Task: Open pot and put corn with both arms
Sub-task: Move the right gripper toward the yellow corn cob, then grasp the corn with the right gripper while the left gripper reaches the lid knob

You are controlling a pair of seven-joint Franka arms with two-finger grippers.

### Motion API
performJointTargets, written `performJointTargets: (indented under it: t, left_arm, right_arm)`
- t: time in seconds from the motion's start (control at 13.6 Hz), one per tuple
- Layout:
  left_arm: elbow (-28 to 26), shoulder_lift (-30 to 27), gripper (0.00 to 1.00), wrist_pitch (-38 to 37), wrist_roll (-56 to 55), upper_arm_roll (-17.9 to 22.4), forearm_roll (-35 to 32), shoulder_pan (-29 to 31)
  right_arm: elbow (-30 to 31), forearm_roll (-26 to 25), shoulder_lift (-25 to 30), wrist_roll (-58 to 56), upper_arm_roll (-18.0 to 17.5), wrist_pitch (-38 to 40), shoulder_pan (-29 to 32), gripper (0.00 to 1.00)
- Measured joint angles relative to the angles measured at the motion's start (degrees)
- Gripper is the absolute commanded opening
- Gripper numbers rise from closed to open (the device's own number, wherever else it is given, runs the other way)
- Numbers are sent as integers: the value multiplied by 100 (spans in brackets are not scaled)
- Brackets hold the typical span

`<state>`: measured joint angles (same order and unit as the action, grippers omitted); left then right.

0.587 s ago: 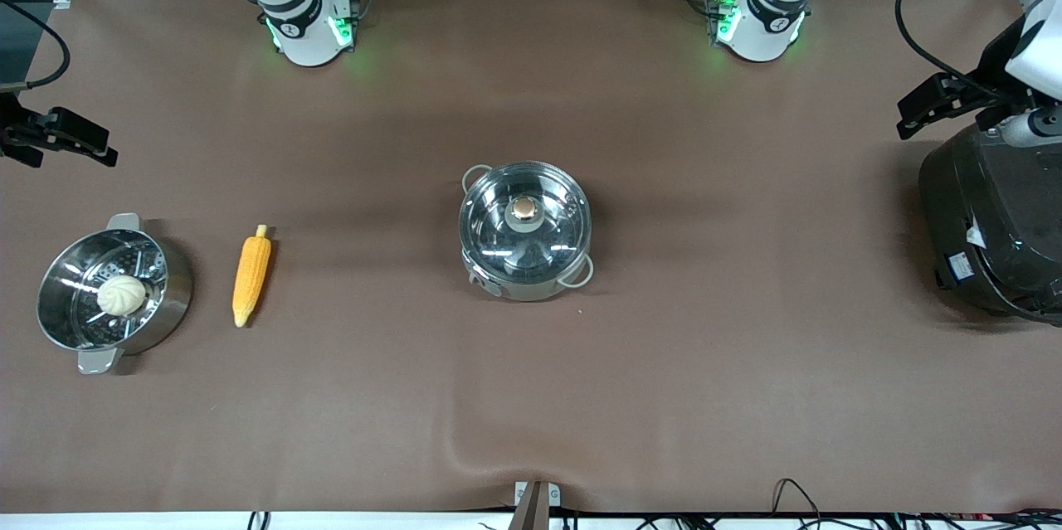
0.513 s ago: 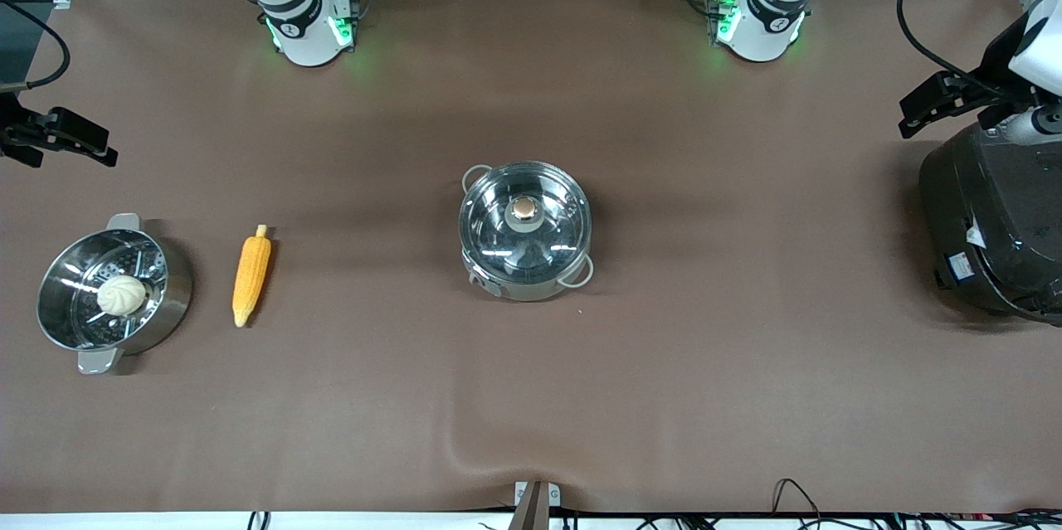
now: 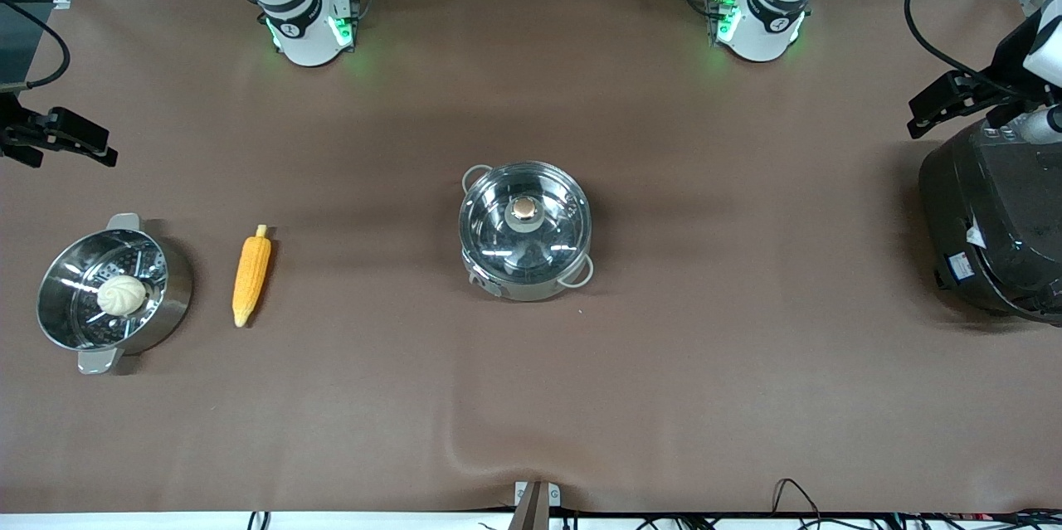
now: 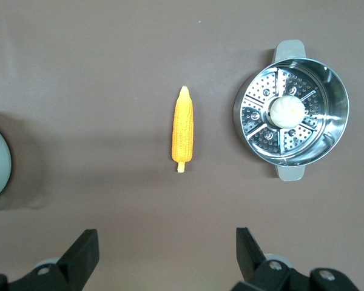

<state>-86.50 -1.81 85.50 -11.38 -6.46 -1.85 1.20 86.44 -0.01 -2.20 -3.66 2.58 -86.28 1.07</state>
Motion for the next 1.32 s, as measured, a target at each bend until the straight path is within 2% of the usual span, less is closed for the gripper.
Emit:
performJointTargets:
  t: [0.22, 0.51, 0.81, 1.03, 1.32]
  left_arm:
    - [79, 16, 100, -3, -3, -7, 0, 0]
    - [89, 40, 100, -11, -3, -50, 0, -22]
    - [89, 127, 100, -8, -126, -368, 0, -46]
    - [90, 177, 100, -1, -158, -423, 0, -54]
    - [97, 403, 100, 162, -616, -583, 3, -259]
  right_arm:
    - [-8, 22, -142, 0, -16, -22, -3, 100]
    - [-102, 120, -796, -1, -50, -103, -61, 100]
    - [-149, 320, -1240, -2, -49, -100, -72, 100]
    - [-156, 328, -1555, -13, -37, -113, -66, 100]
    - [-146, 315, -2135, -246, 26, -727, -3, 100]
